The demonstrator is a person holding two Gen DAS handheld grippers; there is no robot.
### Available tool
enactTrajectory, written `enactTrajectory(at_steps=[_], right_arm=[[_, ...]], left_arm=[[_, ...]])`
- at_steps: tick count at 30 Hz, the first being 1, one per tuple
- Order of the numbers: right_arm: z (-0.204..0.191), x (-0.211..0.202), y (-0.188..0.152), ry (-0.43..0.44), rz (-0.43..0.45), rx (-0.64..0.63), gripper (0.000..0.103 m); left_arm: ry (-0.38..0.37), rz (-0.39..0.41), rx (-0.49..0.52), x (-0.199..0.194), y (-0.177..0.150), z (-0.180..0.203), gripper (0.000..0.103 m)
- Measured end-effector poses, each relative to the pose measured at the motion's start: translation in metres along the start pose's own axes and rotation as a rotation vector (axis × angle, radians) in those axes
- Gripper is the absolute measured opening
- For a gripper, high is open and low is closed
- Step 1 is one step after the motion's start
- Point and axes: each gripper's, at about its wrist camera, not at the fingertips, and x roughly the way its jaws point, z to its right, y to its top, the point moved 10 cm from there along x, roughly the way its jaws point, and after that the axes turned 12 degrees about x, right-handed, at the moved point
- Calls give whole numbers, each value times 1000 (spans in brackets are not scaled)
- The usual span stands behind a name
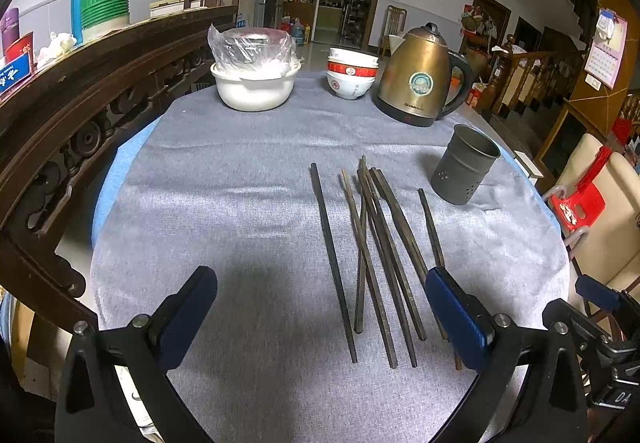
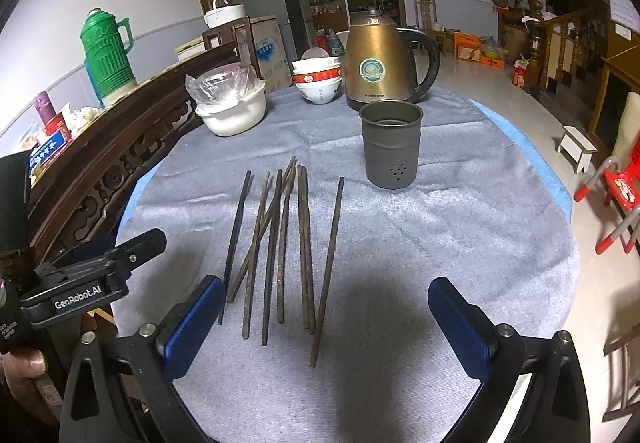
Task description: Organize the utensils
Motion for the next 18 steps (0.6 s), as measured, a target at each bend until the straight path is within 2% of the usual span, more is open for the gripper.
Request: enactTrajectory(at_steps=[10,18], right_arm=[[-1,5,-2,5,-11,6,103],[4,26,-2,-8,-46,21,103]], left_arm=[[8,-12,10,5,-3,0,103],[14,-46,-10,21,-8,-7,103]])
